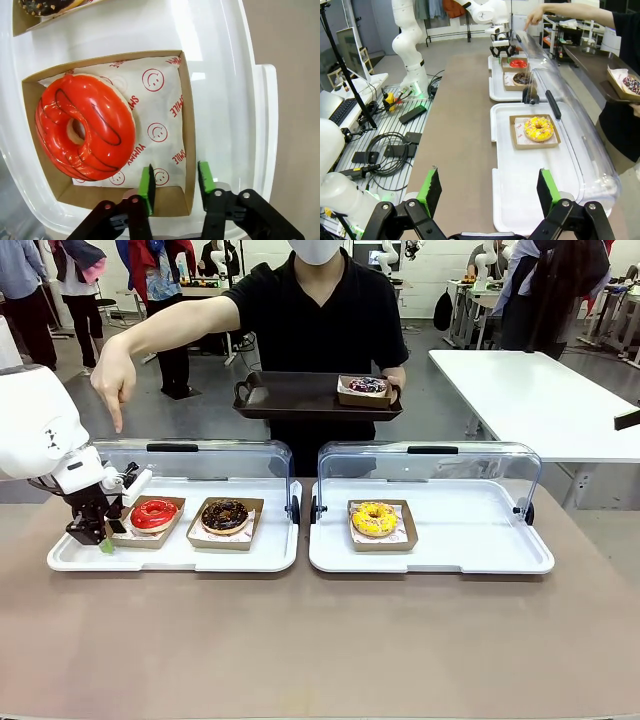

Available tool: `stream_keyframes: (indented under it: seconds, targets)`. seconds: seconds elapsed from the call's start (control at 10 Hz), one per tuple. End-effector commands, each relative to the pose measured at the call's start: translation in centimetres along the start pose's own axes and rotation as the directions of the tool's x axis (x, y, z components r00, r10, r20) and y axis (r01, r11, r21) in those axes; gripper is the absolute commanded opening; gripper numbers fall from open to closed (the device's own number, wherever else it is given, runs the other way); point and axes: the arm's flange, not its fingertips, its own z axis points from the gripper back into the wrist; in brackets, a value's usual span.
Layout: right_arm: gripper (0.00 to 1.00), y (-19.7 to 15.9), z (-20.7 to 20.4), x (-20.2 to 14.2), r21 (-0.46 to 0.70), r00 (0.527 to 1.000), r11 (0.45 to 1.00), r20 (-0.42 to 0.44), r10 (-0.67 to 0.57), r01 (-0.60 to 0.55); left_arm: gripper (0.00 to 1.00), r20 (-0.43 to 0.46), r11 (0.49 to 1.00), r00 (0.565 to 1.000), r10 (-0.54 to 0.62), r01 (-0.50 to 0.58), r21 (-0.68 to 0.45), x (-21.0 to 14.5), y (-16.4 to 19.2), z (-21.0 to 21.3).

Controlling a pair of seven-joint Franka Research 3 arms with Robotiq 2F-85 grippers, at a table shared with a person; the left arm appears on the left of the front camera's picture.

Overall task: Provide the desired donut to the person.
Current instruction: Pick up and lift the Paper togo box containing the Donut pointed at by the person.

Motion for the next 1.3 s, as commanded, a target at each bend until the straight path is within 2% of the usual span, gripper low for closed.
stream_keyframes:
  seconds: [0.0, 0.5, 0.7, 0.9, 1.0, 1.2]
  targets:
    - [1.00, 0.0, -0.1, 0.0, 0.000, 1.000, 1.000, 0.001, 0.001, -0.001, 0.00, 0.008, 1.000, 1.000, -0.027, 0.027, 0.017, -0.4, 0.3, 0.2]
    - [1.00, 0.0, -0.1, 0.0, 0.000, 1.000, 1.000, 0.001, 0.001, -0.001, 0.00, -0.005, 0.999, 0.999, -0.038, 0.038, 0.007, 0.0, -1.3, 1.4]
    - [1.00, 0.0, -0.1, 0.0, 0.000, 1.000, 1.000, 0.001, 0.001, -0.001, 0.00, -0.044, 0.999, 0.999, -0.016, 0.014, -0.049, 1.6, -4.1, 3.3]
    - [1.00, 0.0, -0.1, 0.0, 0.000, 1.000, 1.000, 0.001, 0.001, -0.001, 0.00, -0.072, 0.993, 0.994, -0.077, 0.070, -0.092, 3.8, -8.8, 7.0]
    - [1.00, 0.0, -0.1, 0.0, 0.000, 1.000, 1.000, 0.001, 0.001, -0.001, 0.00, -0.093, 0.991, 0.994, -0.056, 0.045, -0.126, 5.2, -11.7, 9.5]
    - [1.00, 0.0, -0.1, 0.0, 0.000, 1.000, 1.000, 0.001, 0.001, -0.001, 0.00, -0.092, 0.992, 0.992, -0.084, 0.075, -0.097, 7.1, -15.0, 14.1]
